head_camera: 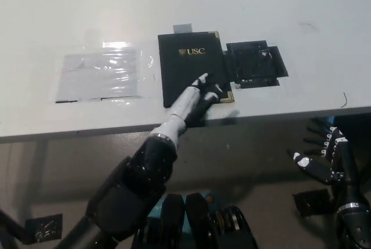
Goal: The robot uses its left hand to push the cover of the diary kept in the middle of the desk towards the right to close it
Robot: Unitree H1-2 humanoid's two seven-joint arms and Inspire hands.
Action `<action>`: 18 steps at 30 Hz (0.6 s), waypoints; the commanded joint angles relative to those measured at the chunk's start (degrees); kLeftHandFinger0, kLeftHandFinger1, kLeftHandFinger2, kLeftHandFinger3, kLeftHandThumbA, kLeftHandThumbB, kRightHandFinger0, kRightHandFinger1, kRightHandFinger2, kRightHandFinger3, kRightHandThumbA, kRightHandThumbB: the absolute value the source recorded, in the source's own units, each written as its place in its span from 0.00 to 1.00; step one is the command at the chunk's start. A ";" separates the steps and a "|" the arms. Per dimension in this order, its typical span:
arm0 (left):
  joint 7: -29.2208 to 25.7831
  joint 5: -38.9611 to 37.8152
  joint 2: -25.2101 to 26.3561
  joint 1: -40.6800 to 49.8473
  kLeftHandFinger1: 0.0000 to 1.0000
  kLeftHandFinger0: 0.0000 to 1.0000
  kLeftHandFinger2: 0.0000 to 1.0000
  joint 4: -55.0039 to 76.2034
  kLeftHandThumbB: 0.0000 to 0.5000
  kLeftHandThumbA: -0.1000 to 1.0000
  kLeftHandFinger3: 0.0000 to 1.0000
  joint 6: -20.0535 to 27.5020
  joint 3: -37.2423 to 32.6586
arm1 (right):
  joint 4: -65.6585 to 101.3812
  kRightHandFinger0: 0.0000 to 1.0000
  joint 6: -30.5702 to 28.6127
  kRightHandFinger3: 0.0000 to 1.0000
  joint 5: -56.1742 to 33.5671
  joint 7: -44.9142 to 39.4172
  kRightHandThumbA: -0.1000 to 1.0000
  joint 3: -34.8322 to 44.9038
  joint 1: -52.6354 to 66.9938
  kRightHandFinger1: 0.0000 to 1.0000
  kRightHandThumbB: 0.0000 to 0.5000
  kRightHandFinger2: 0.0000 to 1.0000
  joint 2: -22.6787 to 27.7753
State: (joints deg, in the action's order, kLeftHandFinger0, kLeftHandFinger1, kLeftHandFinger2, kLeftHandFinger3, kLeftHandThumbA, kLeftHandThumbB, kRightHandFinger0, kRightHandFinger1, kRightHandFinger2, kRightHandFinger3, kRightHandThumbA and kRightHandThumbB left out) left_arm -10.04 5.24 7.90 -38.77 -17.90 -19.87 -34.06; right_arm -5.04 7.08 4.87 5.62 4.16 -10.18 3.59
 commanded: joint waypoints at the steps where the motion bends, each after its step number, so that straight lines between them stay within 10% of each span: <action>1: 5.99 34.84 6.96 -10.81 1.00 1.00 1.00 -2.36 0.61 1.00 1.00 4.35 -22.75 | 2.98 0.47 -1.61 0.85 -0.39 -0.56 0.87 -0.43 -0.99 0.64 0.13 0.74 -0.03; 10: 0.60 30.06 9.47 -8.60 1.00 1.00 1.00 3.69 0.52 1.00 1.00 5.73 -17.34 | 3.10 0.47 -0.59 0.85 -0.93 0.06 0.88 0.21 -1.07 0.63 0.18 0.74 -0.66; 18: -3.53 12.58 6.61 8.84 1.00 1.00 1.00 32.04 0.40 1.00 1.00 5.97 6.13 | 3.33 0.48 -0.40 0.85 -0.63 0.02 0.88 0.24 -1.61 0.63 0.18 0.73 -0.20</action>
State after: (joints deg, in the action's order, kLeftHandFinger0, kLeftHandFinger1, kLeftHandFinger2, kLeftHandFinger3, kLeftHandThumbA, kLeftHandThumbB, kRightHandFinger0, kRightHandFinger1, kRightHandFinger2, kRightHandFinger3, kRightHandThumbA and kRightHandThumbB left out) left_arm -10.17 20.82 14.85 -35.60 -1.79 -18.17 -39.55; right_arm -4.34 7.13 4.78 5.62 4.12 -10.08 3.46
